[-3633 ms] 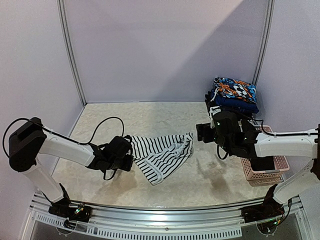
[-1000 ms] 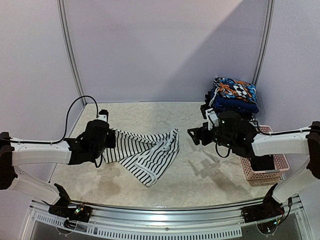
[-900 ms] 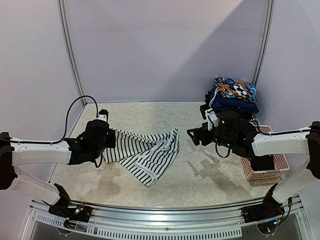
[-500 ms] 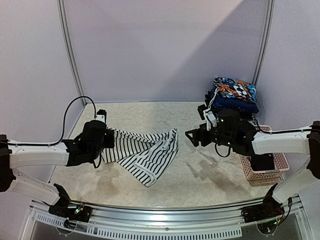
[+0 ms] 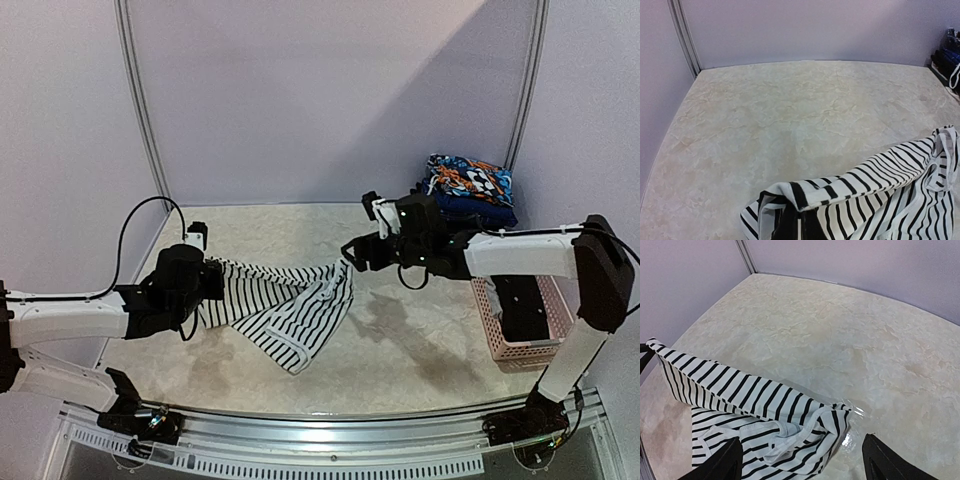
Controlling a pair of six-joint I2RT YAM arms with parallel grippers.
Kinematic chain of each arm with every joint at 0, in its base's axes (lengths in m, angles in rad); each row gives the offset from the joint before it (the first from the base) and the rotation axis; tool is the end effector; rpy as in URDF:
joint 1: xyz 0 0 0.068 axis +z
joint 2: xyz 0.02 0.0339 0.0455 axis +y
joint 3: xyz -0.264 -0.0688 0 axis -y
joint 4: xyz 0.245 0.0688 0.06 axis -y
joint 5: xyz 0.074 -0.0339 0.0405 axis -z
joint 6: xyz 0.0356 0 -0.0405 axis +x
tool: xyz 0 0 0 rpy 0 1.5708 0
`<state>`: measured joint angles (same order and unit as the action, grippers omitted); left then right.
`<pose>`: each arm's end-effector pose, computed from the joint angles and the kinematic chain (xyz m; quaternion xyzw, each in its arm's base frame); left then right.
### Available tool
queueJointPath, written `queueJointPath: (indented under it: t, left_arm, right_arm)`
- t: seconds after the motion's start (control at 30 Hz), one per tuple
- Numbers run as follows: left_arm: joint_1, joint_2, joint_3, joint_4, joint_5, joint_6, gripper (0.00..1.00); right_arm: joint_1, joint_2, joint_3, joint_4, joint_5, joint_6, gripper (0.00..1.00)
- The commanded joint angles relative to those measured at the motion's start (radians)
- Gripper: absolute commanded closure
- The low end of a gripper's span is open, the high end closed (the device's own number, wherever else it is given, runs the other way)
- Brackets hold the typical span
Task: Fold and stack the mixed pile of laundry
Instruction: Adjust the crumpled tank top at the center of the board.
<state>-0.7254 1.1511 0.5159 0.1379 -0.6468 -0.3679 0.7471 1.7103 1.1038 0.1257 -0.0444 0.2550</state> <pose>0.1903 -0.1400 0.2087 -0.0150 0.8307 -0.0187 0.5561 0.2846 0.2657 0.2339 -0.2194 0.8264 0.2656 0.4455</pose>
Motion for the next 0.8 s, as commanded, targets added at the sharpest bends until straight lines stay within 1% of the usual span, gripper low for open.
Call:
queueJointPath:
  t: [0.0, 0.1, 0.27, 0.53, 0.77]
  left_arm:
    - [0.014, -0.014, -0.013, 0.019, 0.023, -0.003, 1.00]
    - [0.014, -0.014, -0.014, 0.023, 0.029, -0.003, 1.00]
    - [0.014, -0.016, -0.017, 0.026, 0.044, -0.004, 1.00]
    - [0.014, -0.034, -0.033, 0.034, 0.056, -0.009, 1.00]
    - [0.014, -0.068, -0.043, 0.023, 0.063, -0.011, 1.00]
  right_arm:
    - [0.053, 0.108, 0.121, -0.123, 0.086, 0.034, 0.18]
    - [0.085, 0.155, 0.167, -0.151, 0.143, 0.065, 0.22]
    - [0.119, 0.237, 0.279, -0.281, 0.291, 0.118, 0.27]
    - [0.146, 0.353, 0.388, -0.372, 0.343, 0.193, 0.38]
    - [0.146, 0.410, 0.429, -0.414, 0.363, 0.220, 0.52]
